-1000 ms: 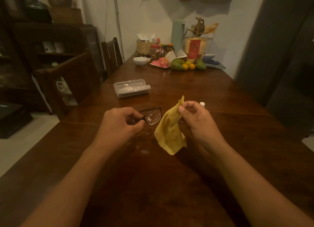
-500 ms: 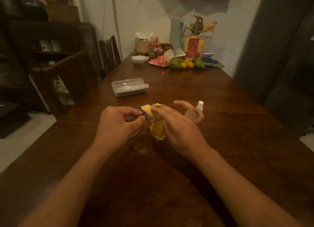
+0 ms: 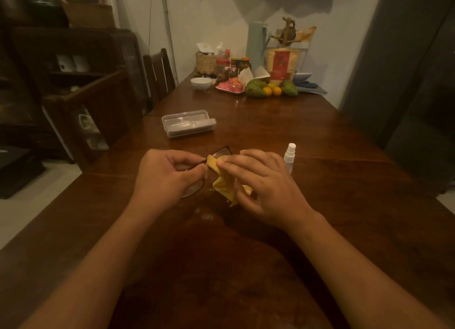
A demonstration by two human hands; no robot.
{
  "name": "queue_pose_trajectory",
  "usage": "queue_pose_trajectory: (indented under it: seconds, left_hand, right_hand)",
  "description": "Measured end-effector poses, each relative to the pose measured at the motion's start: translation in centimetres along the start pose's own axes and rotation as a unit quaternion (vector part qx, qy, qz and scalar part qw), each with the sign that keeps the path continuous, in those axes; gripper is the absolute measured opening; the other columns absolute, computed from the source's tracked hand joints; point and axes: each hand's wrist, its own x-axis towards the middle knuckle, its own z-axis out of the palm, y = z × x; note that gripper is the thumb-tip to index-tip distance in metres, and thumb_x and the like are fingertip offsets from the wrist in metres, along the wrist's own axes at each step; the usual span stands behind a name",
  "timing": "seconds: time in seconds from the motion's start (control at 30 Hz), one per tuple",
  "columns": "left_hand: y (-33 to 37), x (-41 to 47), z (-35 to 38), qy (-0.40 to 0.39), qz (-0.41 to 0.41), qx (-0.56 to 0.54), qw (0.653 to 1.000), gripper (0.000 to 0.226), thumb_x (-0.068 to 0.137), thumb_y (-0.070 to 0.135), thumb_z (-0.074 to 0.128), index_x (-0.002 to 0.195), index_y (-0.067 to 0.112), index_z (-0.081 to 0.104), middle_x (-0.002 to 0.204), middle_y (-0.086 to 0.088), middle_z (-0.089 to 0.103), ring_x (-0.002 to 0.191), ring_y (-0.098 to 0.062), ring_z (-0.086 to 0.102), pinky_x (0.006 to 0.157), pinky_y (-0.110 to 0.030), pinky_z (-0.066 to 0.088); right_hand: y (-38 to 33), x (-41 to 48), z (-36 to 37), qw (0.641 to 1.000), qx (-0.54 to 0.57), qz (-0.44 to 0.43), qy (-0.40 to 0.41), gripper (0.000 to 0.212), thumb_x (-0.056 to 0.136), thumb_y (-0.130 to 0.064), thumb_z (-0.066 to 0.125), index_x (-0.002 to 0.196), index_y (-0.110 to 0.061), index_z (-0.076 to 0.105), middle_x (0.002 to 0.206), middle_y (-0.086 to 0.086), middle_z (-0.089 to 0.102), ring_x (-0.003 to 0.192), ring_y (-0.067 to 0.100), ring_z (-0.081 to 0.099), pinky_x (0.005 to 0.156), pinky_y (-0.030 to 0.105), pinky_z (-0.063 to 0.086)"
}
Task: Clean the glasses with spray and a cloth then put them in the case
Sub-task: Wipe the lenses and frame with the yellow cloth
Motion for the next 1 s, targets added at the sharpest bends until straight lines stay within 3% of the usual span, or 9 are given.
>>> queue_pose_trajectory:
  seconds: [0.17, 0.33, 0.43, 0.53, 0.67, 0.8, 0.9, 1.0]
  left_hand:
    - [0.1, -0.1, 0.1, -0.013, -0.002, -0.009, 1.000, 0.018, 0.083, 0.011, 0.079, 0.081, 0.029, 0.078, 0.069, 0.012, 0.077, 0.066, -0.004, 0.073, 0.053, -0.009, 0.050]
    - [-0.2, 0.0, -0.2, -0.012, -0.007, -0.018, 1.000, 0.019, 0.082, 0.009, 0.078, 0.082, 0.028, 0.079, 0.071, 0.009, 0.077, 0.067, -0.010, 0.075, 0.055, -0.012, 0.052]
    - [-0.5, 0.0, -0.2, -0.013, -0.017, -0.029, 0.999, 0.022, 0.082, 0.011, 0.079, 0.080, 0.032, 0.081, 0.072, 0.006, 0.078, 0.069, -0.014, 0.076, 0.061, -0.023, 0.057]
    - [-0.5, 0.0, 0.0, -0.015, -0.013, -0.031, 0.999, 0.026, 0.082, 0.013, 0.080, 0.084, 0.039, 0.079, 0.073, 0.006, 0.078, 0.071, -0.014, 0.076, 0.069, -0.034, 0.060]
    - [-0.6, 0.0, -0.1, -0.019, 0.001, -0.024, 1.000, 0.025, 0.083, 0.013, 0.079, 0.086, 0.038, 0.079, 0.074, 0.007, 0.078, 0.072, -0.015, 0.076, 0.068, -0.033, 0.060]
    - [-0.7, -0.1, -0.2, -0.020, -0.003, -0.037, 0.999, 0.025, 0.082, 0.008, 0.078, 0.083, 0.032, 0.081, 0.073, 0.004, 0.078, 0.070, -0.017, 0.077, 0.062, -0.022, 0.059]
    - [-0.7, -0.1, 0.0, -0.023, -0.012, -0.043, 0.999, 0.022, 0.082, 0.010, 0.079, 0.083, 0.032, 0.081, 0.073, 0.004, 0.078, 0.071, -0.017, 0.077, 0.064, -0.028, 0.060]
    - [-0.7, -0.1, 0.1, -0.025, -0.004, -0.035, 0.999, 0.024, 0.082, 0.011, 0.079, 0.086, 0.035, 0.080, 0.074, 0.004, 0.079, 0.073, -0.017, 0.077, 0.069, -0.035, 0.060]
  right_hand:
    - [-0.6, 0.1, 0.1, 0.998, 0.001, 0.047, 0.045, 0.055, 0.096, -0.040, 0.050, 0.149, -0.026, 0.046, 0.149, -0.006, 0.051, 0.139, 0.020, 0.038, 0.104, 0.044, 0.036]
    - [-0.7, 0.0, 0.2, 0.999, -0.006, -0.022, 0.037, 0.054, 0.094, -0.037, 0.060, 0.146, -0.027, 0.051, 0.147, -0.006, 0.053, 0.135, 0.022, 0.043, 0.100, 0.043, 0.037]
    - [-0.2, -0.1, 0.0, 0.997, -0.021, -0.017, 0.074, 0.045, 0.095, -0.035, 0.059, 0.139, -0.026, 0.059, 0.140, -0.007, 0.061, 0.132, 0.022, 0.047, 0.096, 0.043, 0.036]
    - [-0.2, 0.0, -0.1, 0.996, -0.015, 0.030, 0.082, 0.049, 0.095, -0.039, 0.053, 0.142, -0.025, 0.056, 0.142, -0.006, 0.058, 0.135, 0.021, 0.043, 0.099, 0.042, 0.035]
    - [-0.8, 0.1, 0.3, 0.998, 0.004, 0.012, 0.054, 0.056, 0.095, -0.042, 0.056, 0.148, -0.027, 0.047, 0.149, -0.006, 0.051, 0.138, 0.020, 0.040, 0.103, 0.043, 0.037]
    - [-0.4, 0.0, 0.4, 0.996, -0.024, -0.034, 0.083, 0.049, 0.092, -0.032, 0.069, 0.140, -0.027, 0.058, 0.140, -0.007, 0.059, 0.131, 0.022, 0.048, 0.096, 0.042, 0.039]
    - [0.3, -0.2, 0.4, 0.993, -0.029, -0.001, 0.111, 0.043, 0.094, -0.030, 0.065, 0.137, -0.026, 0.060, 0.137, -0.006, 0.062, 0.130, 0.021, 0.048, 0.093, 0.043, 0.039]
    - [0.0, -0.1, 0.7, 0.995, -0.016, 0.011, 0.094, 0.056, 0.092, -0.036, 0.064, 0.146, -0.028, 0.049, 0.145, -0.007, 0.054, 0.136, 0.020, 0.043, 0.098, 0.042, 0.039]
